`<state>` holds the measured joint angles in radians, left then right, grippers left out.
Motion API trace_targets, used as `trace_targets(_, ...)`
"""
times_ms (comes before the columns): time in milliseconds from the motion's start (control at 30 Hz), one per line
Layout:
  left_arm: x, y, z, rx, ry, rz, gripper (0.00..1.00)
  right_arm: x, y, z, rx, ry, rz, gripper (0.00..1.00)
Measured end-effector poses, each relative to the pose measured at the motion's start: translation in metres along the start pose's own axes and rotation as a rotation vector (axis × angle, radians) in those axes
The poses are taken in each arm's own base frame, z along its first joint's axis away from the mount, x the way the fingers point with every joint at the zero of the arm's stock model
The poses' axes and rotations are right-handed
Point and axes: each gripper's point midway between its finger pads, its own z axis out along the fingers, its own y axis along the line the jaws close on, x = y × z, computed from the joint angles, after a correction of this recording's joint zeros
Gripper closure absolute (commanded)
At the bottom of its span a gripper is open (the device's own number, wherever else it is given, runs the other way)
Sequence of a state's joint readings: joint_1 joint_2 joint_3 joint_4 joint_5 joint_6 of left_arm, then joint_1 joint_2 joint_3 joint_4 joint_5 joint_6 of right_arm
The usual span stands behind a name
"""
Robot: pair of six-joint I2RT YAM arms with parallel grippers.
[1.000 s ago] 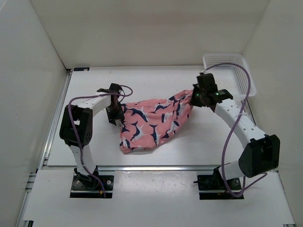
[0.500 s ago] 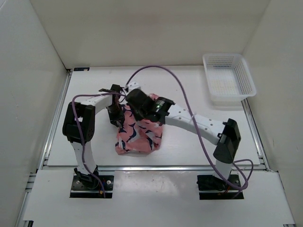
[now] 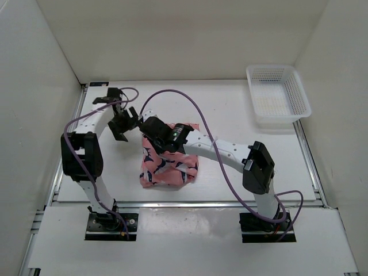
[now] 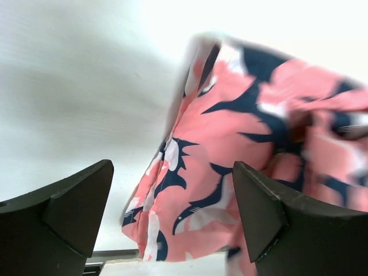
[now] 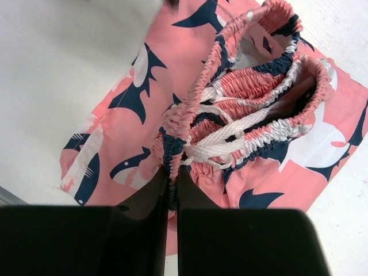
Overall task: Fold and stack the shorts
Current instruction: Fold the shorts
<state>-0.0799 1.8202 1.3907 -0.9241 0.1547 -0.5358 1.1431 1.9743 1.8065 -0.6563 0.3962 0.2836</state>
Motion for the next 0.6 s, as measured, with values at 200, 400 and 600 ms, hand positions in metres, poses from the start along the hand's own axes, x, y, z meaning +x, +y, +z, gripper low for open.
trace_targets(200,-0.035,0.006,-0.059,0.038,-0.152,-0.047,0.05,0.001,0.015,0.013,-0.037,0.013,-0.014,1.00)
trace_targets(400,-0.033,0.002,-0.085,0.048,-0.192,-0.036,0.05,0.022,0.053,0.042,-0.133,0.073,-0.068,0.12)
trace_targets(600,-0.024,0.003,-0.083,0.018,-0.178,0.003,0.09,0.025,0.043,-0.005,-0.184,0.024,-0.059,0.16)
